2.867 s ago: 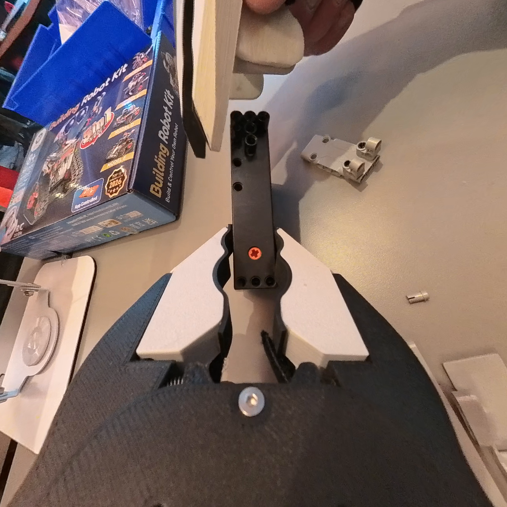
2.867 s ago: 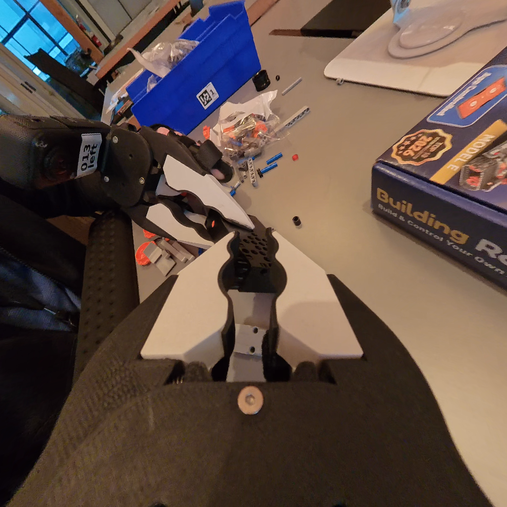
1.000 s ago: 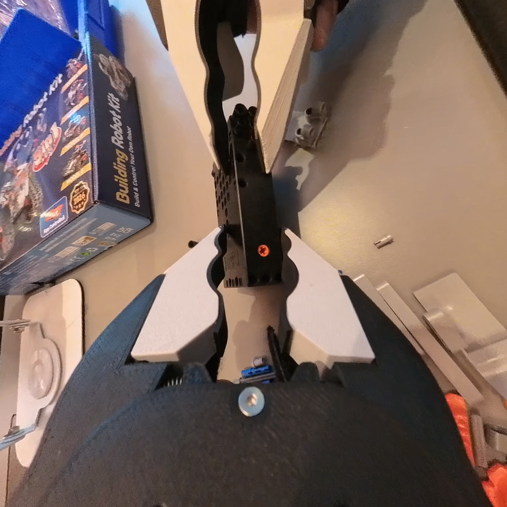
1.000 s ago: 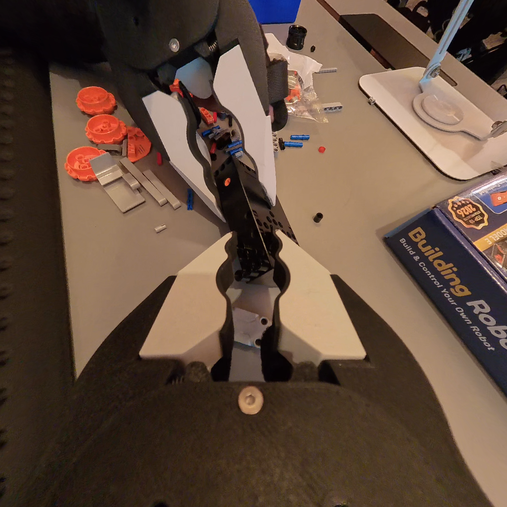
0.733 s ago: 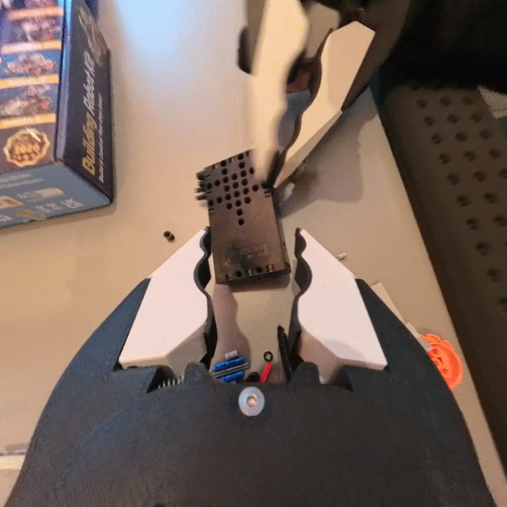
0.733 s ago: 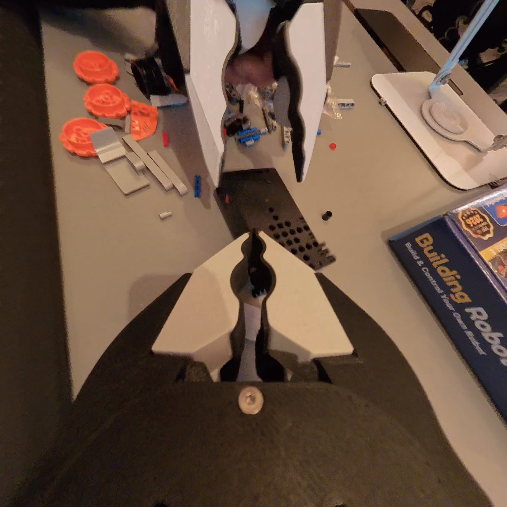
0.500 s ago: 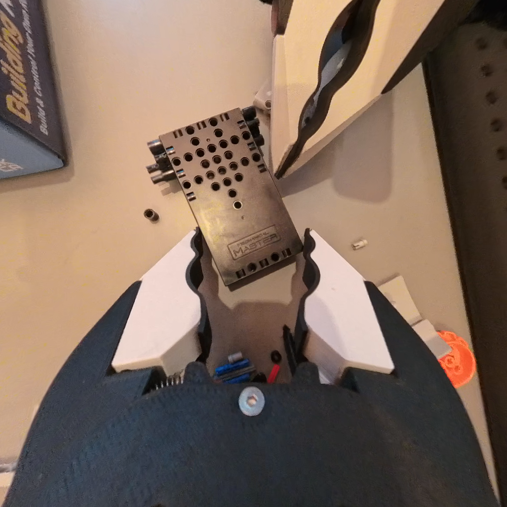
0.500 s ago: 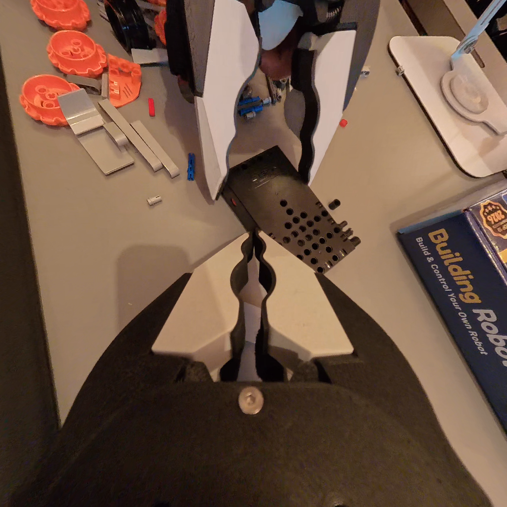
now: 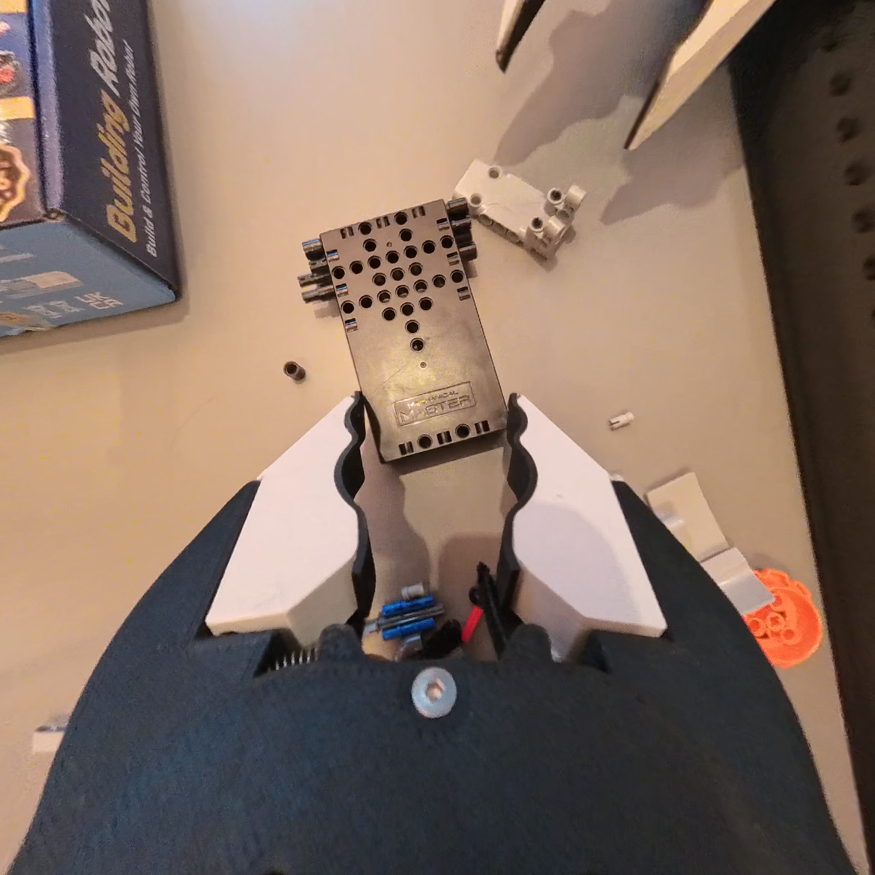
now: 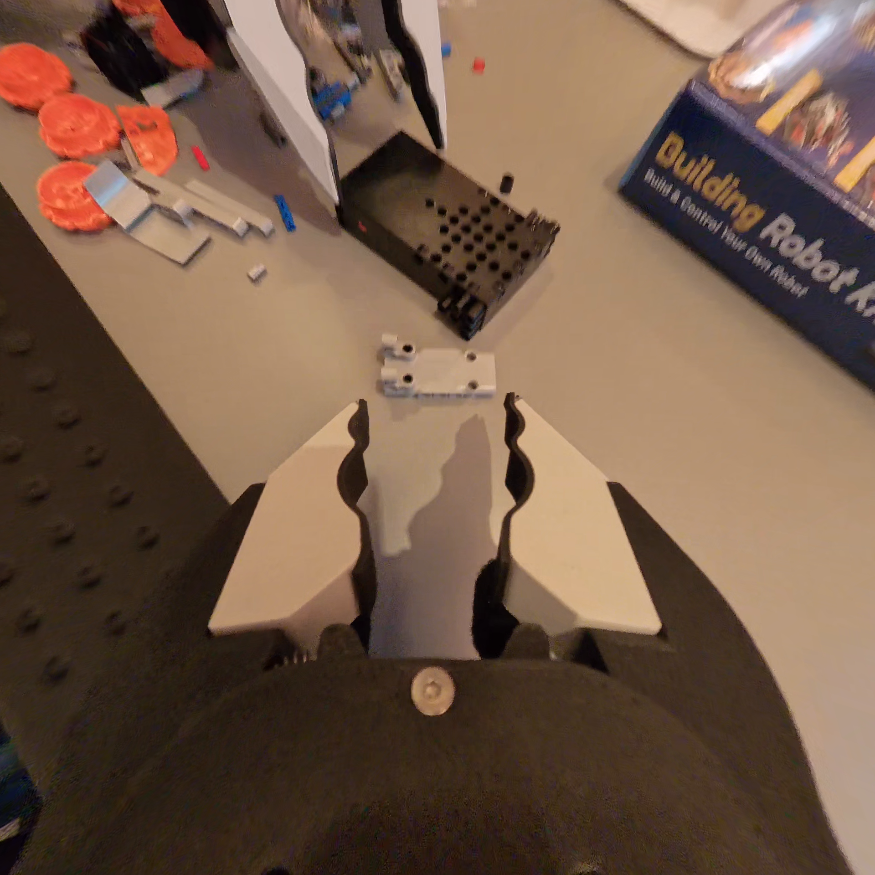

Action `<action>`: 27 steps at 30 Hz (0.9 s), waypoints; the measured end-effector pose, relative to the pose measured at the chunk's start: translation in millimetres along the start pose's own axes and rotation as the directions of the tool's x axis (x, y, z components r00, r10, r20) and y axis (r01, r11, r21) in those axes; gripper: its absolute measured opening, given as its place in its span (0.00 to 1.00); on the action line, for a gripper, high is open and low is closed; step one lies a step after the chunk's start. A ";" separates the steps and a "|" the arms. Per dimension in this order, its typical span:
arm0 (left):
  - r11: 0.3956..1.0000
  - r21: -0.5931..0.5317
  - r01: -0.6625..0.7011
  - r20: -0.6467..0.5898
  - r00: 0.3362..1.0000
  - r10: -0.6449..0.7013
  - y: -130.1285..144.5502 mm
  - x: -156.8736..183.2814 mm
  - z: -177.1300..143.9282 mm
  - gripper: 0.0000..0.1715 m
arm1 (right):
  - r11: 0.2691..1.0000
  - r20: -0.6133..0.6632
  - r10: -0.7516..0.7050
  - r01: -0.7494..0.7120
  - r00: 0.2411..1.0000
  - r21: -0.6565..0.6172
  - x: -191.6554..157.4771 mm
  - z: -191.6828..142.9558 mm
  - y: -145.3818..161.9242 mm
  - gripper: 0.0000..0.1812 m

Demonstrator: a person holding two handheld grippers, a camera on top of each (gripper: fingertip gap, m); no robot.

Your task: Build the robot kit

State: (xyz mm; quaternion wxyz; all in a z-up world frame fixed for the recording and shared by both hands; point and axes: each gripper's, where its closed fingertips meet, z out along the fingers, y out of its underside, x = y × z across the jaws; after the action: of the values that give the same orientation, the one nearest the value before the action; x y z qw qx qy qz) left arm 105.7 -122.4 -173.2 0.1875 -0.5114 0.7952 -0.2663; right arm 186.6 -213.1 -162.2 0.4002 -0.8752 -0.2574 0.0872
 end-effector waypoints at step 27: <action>0.979 0.184 -0.083 0.106 0.992 0.064 -21.5 25.6 -29.6 0.27 | 0.996 0.037 -0.089 0.089 0.995 -0.022 -34.9 16.9 -38.9 0.03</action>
State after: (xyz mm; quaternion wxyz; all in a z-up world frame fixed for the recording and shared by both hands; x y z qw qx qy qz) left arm 93.8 -146.1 -137.3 0.2842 -0.4744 0.7745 -0.3072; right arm 136.0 -198.9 -146.3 0.3888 -0.8657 -0.3043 0.0820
